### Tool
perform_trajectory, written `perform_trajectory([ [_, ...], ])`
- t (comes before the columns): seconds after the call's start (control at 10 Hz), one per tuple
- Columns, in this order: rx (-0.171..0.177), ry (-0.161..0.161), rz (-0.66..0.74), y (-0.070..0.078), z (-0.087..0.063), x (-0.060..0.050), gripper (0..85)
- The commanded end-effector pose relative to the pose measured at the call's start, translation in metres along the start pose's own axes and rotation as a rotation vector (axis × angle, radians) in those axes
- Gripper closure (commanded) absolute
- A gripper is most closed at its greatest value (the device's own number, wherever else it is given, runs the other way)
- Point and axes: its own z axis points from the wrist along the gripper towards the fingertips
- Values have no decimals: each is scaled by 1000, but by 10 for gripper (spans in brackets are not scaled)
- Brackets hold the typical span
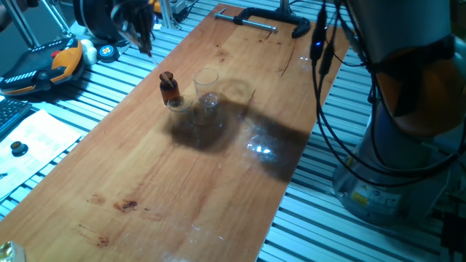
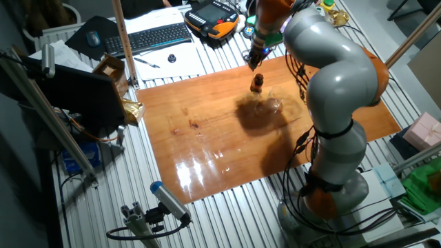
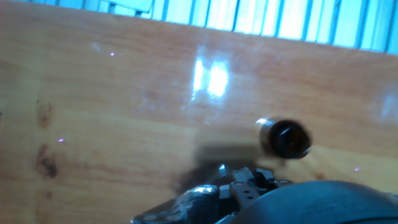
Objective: Transfer liquid using a dropper
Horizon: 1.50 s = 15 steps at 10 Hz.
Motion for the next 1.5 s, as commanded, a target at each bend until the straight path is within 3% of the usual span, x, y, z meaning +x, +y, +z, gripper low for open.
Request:
perform_trajectory([
  [0.0,4,-4,-11,-9,0,-6,843],
  [0.2,11,-27,-31,-25,7,-16,843],
  [0.6,25,-71,-50,-40,18,-30,843],
  [0.9,15,-72,-61,-47,30,-39,843],
  [1.4,17,-80,-71,-47,58,-35,843],
])
